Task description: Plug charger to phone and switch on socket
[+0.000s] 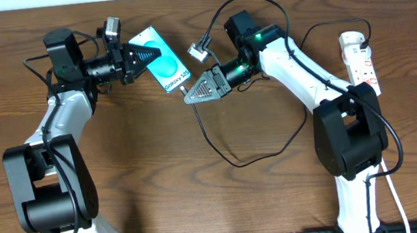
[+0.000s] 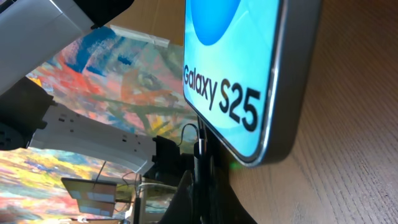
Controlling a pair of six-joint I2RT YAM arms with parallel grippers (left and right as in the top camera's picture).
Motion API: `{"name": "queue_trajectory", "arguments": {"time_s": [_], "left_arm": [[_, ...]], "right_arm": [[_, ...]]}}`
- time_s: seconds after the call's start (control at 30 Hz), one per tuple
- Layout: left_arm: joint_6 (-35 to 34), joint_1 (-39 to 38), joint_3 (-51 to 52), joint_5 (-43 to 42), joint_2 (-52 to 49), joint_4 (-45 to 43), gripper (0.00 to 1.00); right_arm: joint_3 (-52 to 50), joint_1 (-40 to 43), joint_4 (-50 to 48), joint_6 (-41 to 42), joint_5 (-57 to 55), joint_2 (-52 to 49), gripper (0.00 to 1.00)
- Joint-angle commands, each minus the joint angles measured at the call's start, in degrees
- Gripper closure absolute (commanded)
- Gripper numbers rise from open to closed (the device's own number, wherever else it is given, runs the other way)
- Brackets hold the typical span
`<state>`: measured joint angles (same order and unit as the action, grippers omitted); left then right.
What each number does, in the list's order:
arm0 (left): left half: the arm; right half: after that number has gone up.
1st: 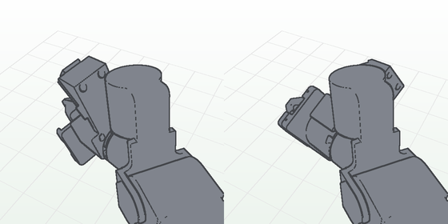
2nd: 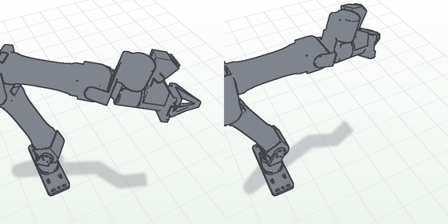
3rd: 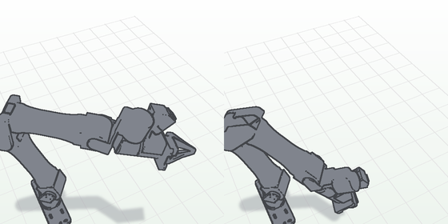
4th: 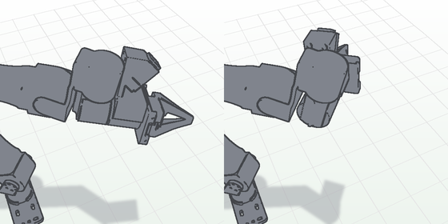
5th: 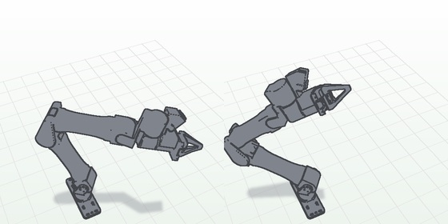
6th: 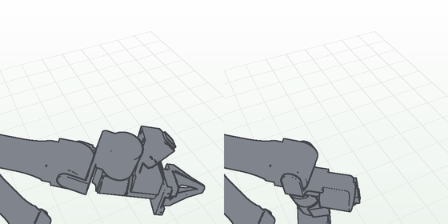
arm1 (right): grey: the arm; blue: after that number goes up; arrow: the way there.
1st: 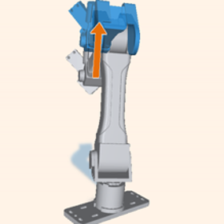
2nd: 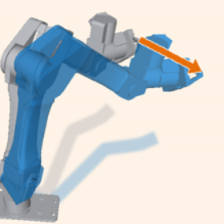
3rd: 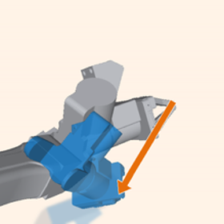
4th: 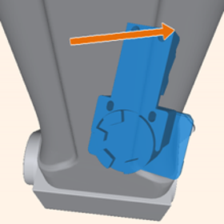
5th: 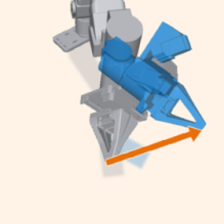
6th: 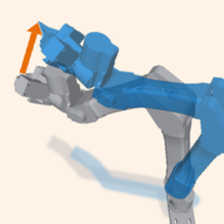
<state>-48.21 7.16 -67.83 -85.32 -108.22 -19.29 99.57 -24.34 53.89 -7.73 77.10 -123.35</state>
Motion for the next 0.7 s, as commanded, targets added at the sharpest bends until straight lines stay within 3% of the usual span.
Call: {"name": "queue_trajectory", "arguments": {"time_s": [0.0,0.67], "left_arm": [[-0.35,-0.17,-0.52,-0.96,0.61,-0.13,0.93],[-1.66,-0.17,-0.52,-0.57,0.61,-0.57,0.93]], "right_arm": [[0.04,-0.52,-0.57,0.85,0.83,-0.44,0.99],[0.04,-0.5,-2.05,2.99,-0.07,-0.44,0.99]]}}
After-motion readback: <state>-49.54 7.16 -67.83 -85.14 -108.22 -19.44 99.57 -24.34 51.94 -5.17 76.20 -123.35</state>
